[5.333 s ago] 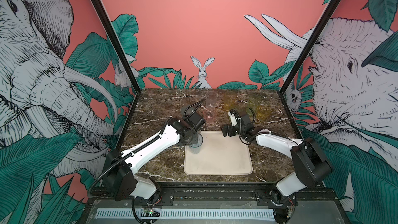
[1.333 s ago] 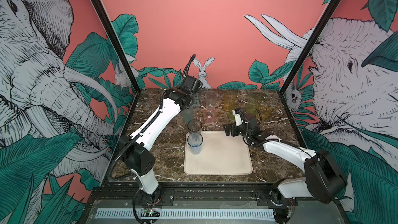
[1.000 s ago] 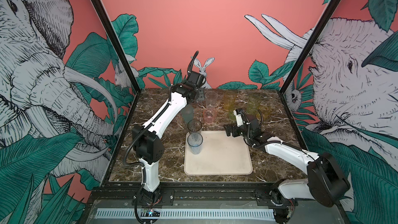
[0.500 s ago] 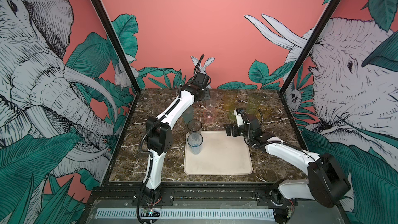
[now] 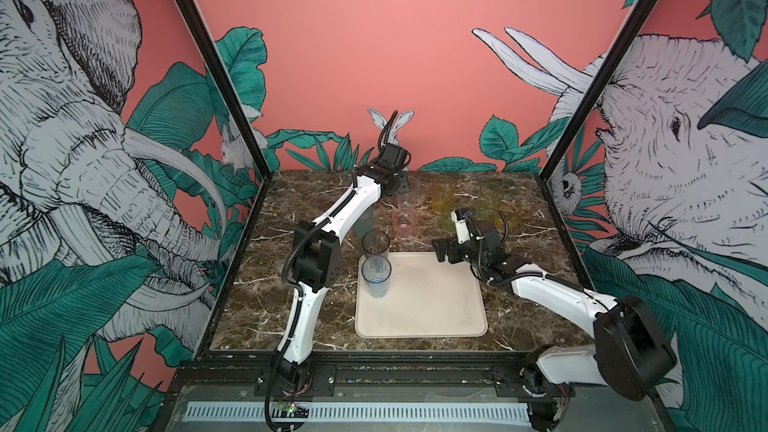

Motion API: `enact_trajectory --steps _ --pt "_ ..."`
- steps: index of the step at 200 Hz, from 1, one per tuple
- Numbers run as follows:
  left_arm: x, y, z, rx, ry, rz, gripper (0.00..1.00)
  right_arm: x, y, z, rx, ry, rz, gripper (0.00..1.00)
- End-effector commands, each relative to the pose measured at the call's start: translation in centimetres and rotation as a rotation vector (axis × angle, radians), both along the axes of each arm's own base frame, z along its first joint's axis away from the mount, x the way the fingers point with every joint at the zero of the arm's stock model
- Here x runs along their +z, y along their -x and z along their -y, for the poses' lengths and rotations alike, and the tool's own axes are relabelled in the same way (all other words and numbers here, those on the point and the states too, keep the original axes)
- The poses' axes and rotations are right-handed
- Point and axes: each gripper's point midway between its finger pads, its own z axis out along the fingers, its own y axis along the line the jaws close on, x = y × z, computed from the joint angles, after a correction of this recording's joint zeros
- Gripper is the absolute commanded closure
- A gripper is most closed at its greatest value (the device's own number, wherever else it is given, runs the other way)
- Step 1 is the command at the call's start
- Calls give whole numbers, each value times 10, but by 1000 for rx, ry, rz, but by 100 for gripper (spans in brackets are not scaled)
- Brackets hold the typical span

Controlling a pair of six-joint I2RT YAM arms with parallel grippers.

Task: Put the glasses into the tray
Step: 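Lower and close the left gripper on the clear glass rim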

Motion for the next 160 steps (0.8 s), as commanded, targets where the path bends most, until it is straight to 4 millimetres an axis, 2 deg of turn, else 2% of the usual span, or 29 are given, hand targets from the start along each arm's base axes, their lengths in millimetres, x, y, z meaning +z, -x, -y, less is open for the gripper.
enact_trajectory --steps 1,82,160 --pt "11 -10 5 12 52 27 40 8 -3 -2 -1 -12 40 1" --pt "-3 -23 14 16 81 23 42 8 -3 -3 2 -15 36 1" --pt "-15 -30 8 36 68 14 44 5 -4 -3 -2 -3 31 1"
